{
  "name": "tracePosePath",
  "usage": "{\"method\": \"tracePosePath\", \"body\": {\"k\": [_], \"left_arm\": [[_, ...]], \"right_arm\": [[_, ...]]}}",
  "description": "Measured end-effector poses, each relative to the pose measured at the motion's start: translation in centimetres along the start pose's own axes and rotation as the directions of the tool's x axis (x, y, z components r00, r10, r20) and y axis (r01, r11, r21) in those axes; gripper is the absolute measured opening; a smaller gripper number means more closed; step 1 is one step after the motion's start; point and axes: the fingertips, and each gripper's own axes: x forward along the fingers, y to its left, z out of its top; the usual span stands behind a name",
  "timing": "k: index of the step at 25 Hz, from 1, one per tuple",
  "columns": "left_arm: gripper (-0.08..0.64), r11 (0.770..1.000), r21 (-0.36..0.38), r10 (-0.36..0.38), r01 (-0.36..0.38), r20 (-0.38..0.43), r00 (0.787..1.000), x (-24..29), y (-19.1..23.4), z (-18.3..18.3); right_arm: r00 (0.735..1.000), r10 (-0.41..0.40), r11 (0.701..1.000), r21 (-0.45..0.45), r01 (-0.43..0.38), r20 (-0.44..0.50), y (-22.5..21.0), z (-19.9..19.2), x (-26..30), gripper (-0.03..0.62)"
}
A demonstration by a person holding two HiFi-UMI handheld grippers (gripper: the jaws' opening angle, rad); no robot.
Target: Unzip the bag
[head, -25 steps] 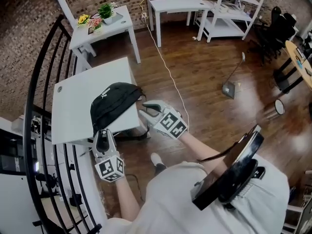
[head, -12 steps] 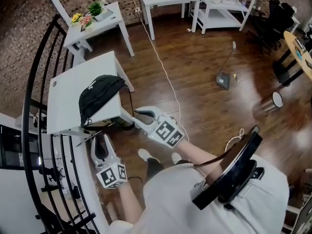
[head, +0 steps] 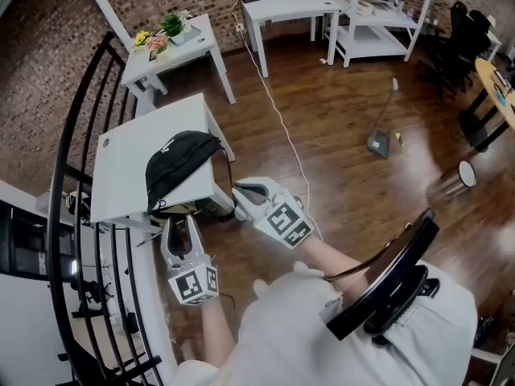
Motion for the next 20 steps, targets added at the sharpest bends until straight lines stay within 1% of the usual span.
{"method": "tracePosePath", "body": {"k": [2, 6, 9, 12, 15, 17, 20], "left_arm": [[0.167, 1.0, 0.0, 0.004, -0.004, 0.012, 1.0, -0.2, 0.4, -0.1], [0.167, 0.999, -0.019, 0.028, -0.028, 0.014, 1.0, -1.0, 2.4, -0.9], [0.167, 0.999, -0.033, 0.042, -0.041, 0.007, 0.999, -1.5, 3.9, -1.5], [0.159, 0.998, -0.03, 0.063, -0.063, 0.003, 0.998, -1.6, 5.1, -1.5], [0.121, 0.998, -0.028, 0.061, -0.061, 0.006, 0.998, -1.3, 5.6, -1.2], [0.02, 0.999, -0.03, 0.042, -0.042, 0.001, 0.999, -1.2, 5.6, -1.4], [0.017, 0.999, -0.03, 0.017, -0.017, -0.002, 1.0, -1.2, 6.0, -2.4]], "right_arm": [[1.0, 0.008, 1.0, -0.016, -0.007, 0.02, 0.6, 0.5, 0.5, -0.008], [0.999, 0.022, 0.999, -0.046, -0.02, 0.05, 2.0, 1.7, 2.4, -0.008], [0.998, 0.035, 0.998, -0.057, -0.032, 0.054, 3.2, 2.1, 3.4, -0.008], [0.998, 0.037, 0.998, -0.061, -0.034, 0.05, 3.6, 2.2, 4.3, -0.008], [0.998, 0.032, 0.997, -0.068, -0.028, 0.051, 3.6, 2.6, 5.1, -0.008], [0.998, 0.026, 0.997, -0.07, -0.022, 0.051, 3.7, 2.7, 5.4, -0.008], [0.999, 0.02, 0.997, -0.069, -0.016, 0.049, 4.0, 2.6, 5.8, -0.008]]}}
